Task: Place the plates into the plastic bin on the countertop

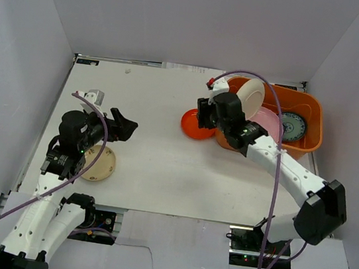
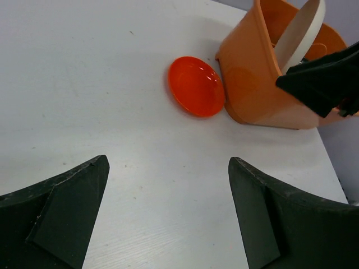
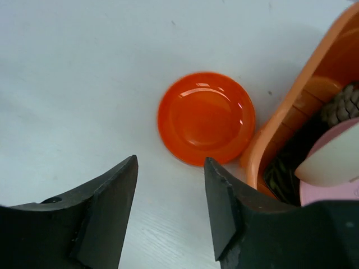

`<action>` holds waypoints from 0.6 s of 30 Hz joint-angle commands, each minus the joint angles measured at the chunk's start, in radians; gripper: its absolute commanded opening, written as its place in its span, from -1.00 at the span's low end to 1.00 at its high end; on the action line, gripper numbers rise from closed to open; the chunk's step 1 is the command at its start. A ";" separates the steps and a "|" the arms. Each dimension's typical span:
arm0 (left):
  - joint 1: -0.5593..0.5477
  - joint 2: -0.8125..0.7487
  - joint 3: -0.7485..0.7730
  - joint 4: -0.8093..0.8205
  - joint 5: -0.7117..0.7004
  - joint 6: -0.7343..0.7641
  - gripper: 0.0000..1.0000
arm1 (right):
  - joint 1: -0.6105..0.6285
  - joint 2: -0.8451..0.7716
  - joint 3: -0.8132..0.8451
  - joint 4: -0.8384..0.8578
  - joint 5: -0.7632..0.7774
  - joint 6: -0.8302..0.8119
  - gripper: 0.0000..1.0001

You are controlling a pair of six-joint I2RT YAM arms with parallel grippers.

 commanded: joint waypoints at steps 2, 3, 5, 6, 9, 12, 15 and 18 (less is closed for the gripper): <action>-0.004 -0.016 0.033 -0.024 -0.100 0.016 0.96 | 0.000 0.065 0.038 -0.106 0.270 -0.060 0.07; -0.004 -0.006 0.030 -0.021 -0.089 0.012 0.96 | -0.001 0.059 0.030 -0.108 0.293 -0.050 -0.02; -0.004 0.008 0.030 -0.014 -0.069 0.010 0.96 | -0.018 0.025 0.002 -0.106 0.298 -0.027 -0.04; -0.004 0.013 0.030 -0.012 -0.060 0.007 0.96 | -0.030 0.013 -0.010 -0.099 0.292 -0.023 -0.05; -0.004 0.028 0.024 -0.003 -0.032 0.003 0.96 | -0.052 -0.033 -0.048 -0.086 0.304 -0.011 -0.05; -0.004 0.031 0.019 0.002 -0.026 0.004 0.96 | -0.062 -0.062 -0.067 -0.054 0.321 -0.024 0.09; -0.004 0.033 0.016 0.002 -0.026 0.004 0.96 | -0.085 -0.047 -0.026 -0.045 0.348 -0.047 0.23; -0.004 0.033 0.013 0.003 -0.023 0.007 0.96 | -0.125 -0.038 0.013 -0.039 0.359 -0.070 0.29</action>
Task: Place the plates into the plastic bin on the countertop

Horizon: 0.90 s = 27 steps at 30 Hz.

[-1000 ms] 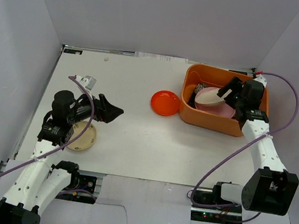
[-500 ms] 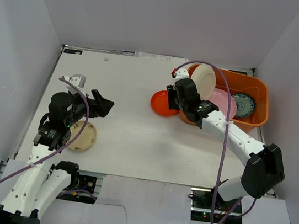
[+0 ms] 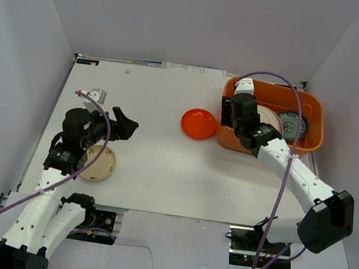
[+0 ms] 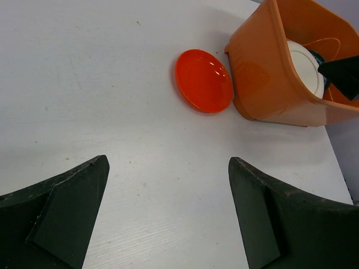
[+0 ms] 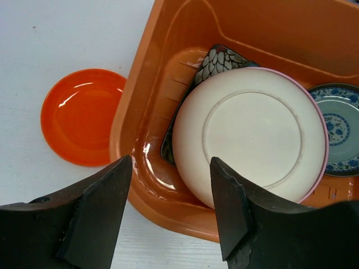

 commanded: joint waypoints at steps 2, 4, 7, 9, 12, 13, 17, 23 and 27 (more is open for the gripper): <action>-0.004 0.002 0.006 0.006 0.019 0.004 0.96 | -0.071 0.013 0.074 0.041 0.026 -0.038 0.29; -0.004 0.008 0.006 0.006 0.030 0.004 0.96 | -0.086 0.004 0.071 0.041 -0.017 -0.035 0.29; -0.004 0.012 0.006 0.008 0.033 -0.001 0.96 | -0.076 -0.016 0.047 0.067 -0.219 -0.072 0.30; -0.004 0.011 0.009 0.009 0.027 0.001 0.96 | -0.015 0.010 0.039 0.101 -0.355 -0.156 0.33; -0.004 -0.001 0.017 0.009 -0.004 0.003 0.96 | 0.117 0.120 0.094 0.034 -0.303 -0.247 0.34; -0.004 -0.006 0.024 0.009 -0.028 0.001 0.96 | 0.144 0.152 0.110 0.017 -0.286 -0.302 0.34; -0.003 -0.040 0.047 0.009 -0.094 -0.008 0.96 | 0.214 0.294 0.185 -0.034 -0.259 -0.353 0.39; -0.003 -0.061 0.067 -0.040 -0.240 -0.011 0.96 | 0.206 0.507 0.255 -0.007 -0.264 -0.394 0.54; -0.003 -0.067 0.063 -0.055 -0.260 -0.007 0.96 | 0.206 0.654 0.324 -0.004 -0.220 -0.399 0.48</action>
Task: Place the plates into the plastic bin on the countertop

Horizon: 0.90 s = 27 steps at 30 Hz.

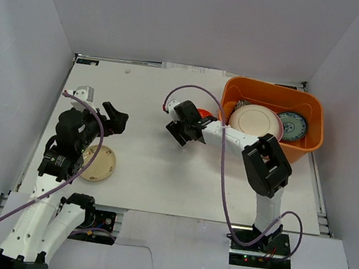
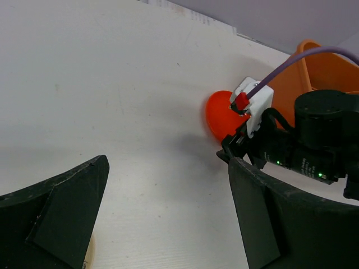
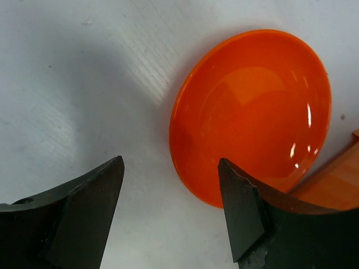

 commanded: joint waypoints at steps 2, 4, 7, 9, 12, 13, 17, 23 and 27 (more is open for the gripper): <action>-0.003 -0.009 0.026 -0.037 -0.058 0.002 0.96 | 0.000 0.083 0.085 0.022 0.062 -0.033 0.35; -0.003 -0.011 0.028 -0.040 -0.067 0.004 0.96 | -0.001 0.119 0.095 0.047 0.085 -0.036 0.11; -0.003 -0.012 0.031 -0.043 -0.105 0.005 0.96 | 0.000 0.145 0.111 0.073 0.084 -0.041 -0.51; -0.001 -0.019 0.035 -0.049 -0.122 0.007 0.96 | 0.003 0.136 0.113 0.104 0.078 -0.043 -0.78; 0.000 -0.031 0.034 -0.055 -0.159 0.005 0.96 | 0.035 0.053 0.099 0.162 0.073 -0.055 -0.84; 0.002 -0.031 0.032 -0.055 -0.162 0.005 0.96 | 0.046 0.016 0.090 0.182 0.067 -0.055 -0.84; 0.002 -0.031 0.025 -0.054 -0.138 0.001 0.96 | 0.088 -0.266 0.069 0.276 0.041 -0.024 -0.84; 0.002 -0.049 0.009 -0.049 -0.111 -0.002 0.96 | 0.052 -0.501 0.059 0.338 0.070 -0.013 -0.84; 0.002 -0.054 0.005 -0.043 -0.095 -0.004 0.96 | -0.013 -0.581 0.044 0.291 0.241 -0.081 -0.84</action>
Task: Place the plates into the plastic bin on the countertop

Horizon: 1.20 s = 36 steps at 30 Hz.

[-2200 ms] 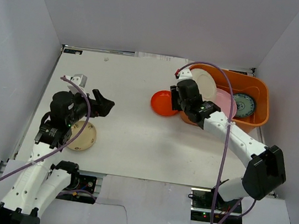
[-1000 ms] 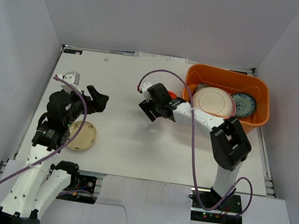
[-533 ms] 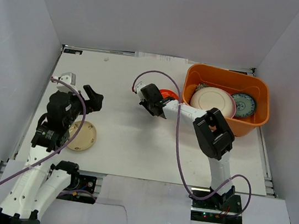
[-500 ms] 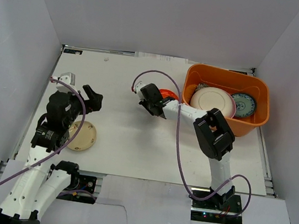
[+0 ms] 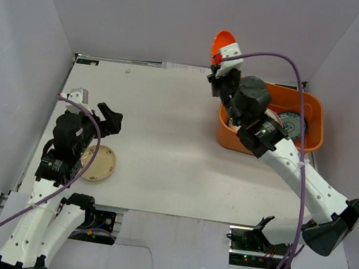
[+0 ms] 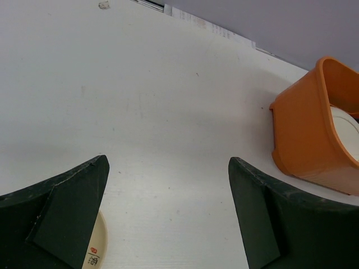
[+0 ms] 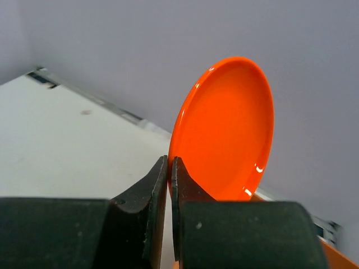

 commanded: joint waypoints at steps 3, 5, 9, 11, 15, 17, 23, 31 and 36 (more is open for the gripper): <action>0.000 -0.012 0.001 0.003 0.039 -0.004 0.96 | -0.145 -0.038 -0.069 -0.078 0.207 -0.046 -0.85; 0.000 -0.009 -0.002 0.007 0.042 -0.005 0.96 | -0.229 -0.038 -0.123 -0.086 0.208 -0.036 -0.84; -0.003 -0.003 -0.007 0.009 0.042 -0.004 0.96 | -0.343 0.028 -0.217 -0.086 0.175 -0.004 -0.84; -0.003 0.000 -0.008 0.010 0.076 -0.004 0.96 | -0.370 0.089 -0.234 -0.086 0.191 -0.018 -0.85; -0.005 0.002 -0.010 0.010 0.079 -0.004 0.96 | -0.396 0.168 -0.232 -0.088 0.222 -0.012 -0.84; -0.005 0.003 -0.010 0.012 0.077 -0.005 0.96 | -0.395 0.174 -0.225 -0.095 0.222 0.020 -0.68; -0.003 0.012 -0.002 0.015 0.079 -0.019 0.96 | -0.380 0.074 -0.171 -0.211 0.014 0.218 0.58; -0.003 -0.015 0.090 0.027 0.079 -0.067 0.96 | -0.038 0.113 -0.373 0.125 -0.307 0.641 0.50; -0.005 -0.011 0.222 -0.005 0.128 -0.070 0.96 | 0.109 0.401 -0.263 0.256 -0.433 0.820 0.45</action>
